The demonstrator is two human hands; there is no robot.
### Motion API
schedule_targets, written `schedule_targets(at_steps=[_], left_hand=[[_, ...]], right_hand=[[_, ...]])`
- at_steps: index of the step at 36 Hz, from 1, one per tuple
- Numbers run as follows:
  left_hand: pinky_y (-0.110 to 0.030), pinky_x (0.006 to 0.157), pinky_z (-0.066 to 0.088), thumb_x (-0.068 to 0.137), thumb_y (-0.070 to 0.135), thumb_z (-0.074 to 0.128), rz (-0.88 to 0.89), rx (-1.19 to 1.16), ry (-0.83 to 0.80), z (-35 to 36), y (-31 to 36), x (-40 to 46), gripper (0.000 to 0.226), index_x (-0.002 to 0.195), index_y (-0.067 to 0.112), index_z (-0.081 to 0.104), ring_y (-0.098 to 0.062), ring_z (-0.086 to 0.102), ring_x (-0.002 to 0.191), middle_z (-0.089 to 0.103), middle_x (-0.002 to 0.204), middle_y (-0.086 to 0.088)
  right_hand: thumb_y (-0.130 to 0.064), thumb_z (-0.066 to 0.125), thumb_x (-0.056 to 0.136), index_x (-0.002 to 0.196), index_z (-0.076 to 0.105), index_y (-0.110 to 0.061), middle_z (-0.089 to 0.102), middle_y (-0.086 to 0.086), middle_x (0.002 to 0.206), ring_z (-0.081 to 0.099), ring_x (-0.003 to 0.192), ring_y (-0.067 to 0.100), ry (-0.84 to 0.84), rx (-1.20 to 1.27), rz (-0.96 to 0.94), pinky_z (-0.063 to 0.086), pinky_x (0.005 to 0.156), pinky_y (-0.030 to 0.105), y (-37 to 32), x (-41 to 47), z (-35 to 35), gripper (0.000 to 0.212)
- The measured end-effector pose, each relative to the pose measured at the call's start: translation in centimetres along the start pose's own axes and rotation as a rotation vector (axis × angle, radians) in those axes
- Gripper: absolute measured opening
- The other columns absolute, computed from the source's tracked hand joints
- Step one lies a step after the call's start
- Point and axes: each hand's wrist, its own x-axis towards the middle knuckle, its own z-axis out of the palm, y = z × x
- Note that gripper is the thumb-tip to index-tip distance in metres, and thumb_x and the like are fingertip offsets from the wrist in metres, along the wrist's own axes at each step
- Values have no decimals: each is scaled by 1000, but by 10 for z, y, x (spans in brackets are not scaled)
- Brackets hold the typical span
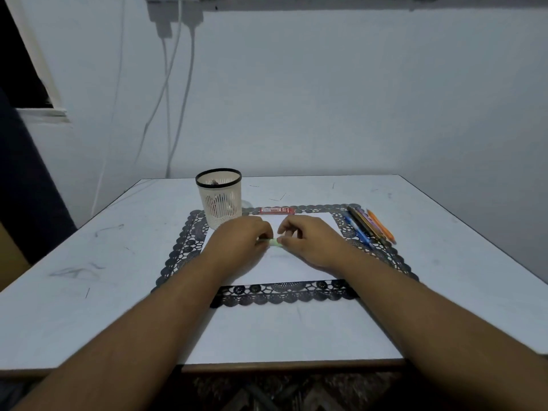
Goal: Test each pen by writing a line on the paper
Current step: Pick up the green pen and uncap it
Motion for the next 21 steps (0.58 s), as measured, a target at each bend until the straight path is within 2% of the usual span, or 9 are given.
schedule_targets(at_steps=[2, 5, 6, 9, 10, 14, 19, 21], left_hand=[[-31, 67, 47, 93, 29, 63, -57, -23, 30, -1, -1, -1, 8, 93, 30, 71, -8, 58, 82, 65, 87, 13], [-18, 61, 38, 94, 31, 65, -128, -75, 40, -6, -7, 1, 7, 91, 31, 71, -4, 57, 81, 65, 88, 15], [-16, 61, 38, 94, 30, 66, -132, -93, 21, -7, -10, 3, 6, 92, 30, 72, -5, 58, 82, 66, 89, 15], [-20, 62, 41, 93, 32, 68, -149, -140, -10, -7, -17, 5, 6, 92, 28, 73, -5, 59, 81, 66, 88, 15], [-22, 62, 42, 93, 33, 68, -157, -143, -8, -7, -18, 5, 6, 91, 29, 73, -3, 59, 81, 65, 86, 16], [-24, 62, 42, 94, 34, 68, -159, -131, -25, -8, -17, 5, 6, 93, 30, 73, -3, 59, 82, 66, 88, 15], [-25, 66, 46, 94, 38, 68, -166, -105, -18, -9, -14, 3, 6, 94, 33, 72, -4, 59, 84, 66, 91, 16], [-24, 64, 44, 94, 39, 68, -165, -102, -13, -8, -14, 2, 7, 93, 33, 71, -3, 58, 83, 65, 89, 16]], right_hand=[[-31, 68, 97, 103, 69, -30, 66, -13, 92, 55, 70, 7, 60, 79, 37, 47, 66, 32, 3, -1, -4, 6], [-25, 67, 97, 98, 73, -29, 65, -11, 88, 56, 74, 8, 97, 142, 76, 47, 70, 32, 11, -3, -15, 7], [-25, 68, 96, 96, 75, -29, 64, -9, 86, 56, 75, 10, 81, 160, 96, 50, 73, 36, 14, -3, -18, 7], [-31, 73, 87, 96, 77, -28, 61, -3, 82, 57, 79, 19, 23, 284, 147, 57, 86, 59, 22, -4, -20, 11], [-33, 74, 85, 96, 77, -27, 61, -1, 83, 57, 80, 21, 16, 305, 151, 58, 88, 60, 25, -3, -19, 13], [-29, 78, 83, 94, 77, -21, 60, 0, 78, 54, 78, 21, 23, 416, 133, 52, 80, 45, 22, 0, -15, 14], [-24, 76, 90, 92, 77, -25, 61, -3, 77, 53, 75, 18, 56, 361, 89, 48, 73, 42, 22, 3, -10, 2], [-22, 75, 92, 91, 77, -26, 62, -2, 79, 54, 75, 18, 62, 336, 86, 48, 72, 41, 23, 3, -10, 5]])
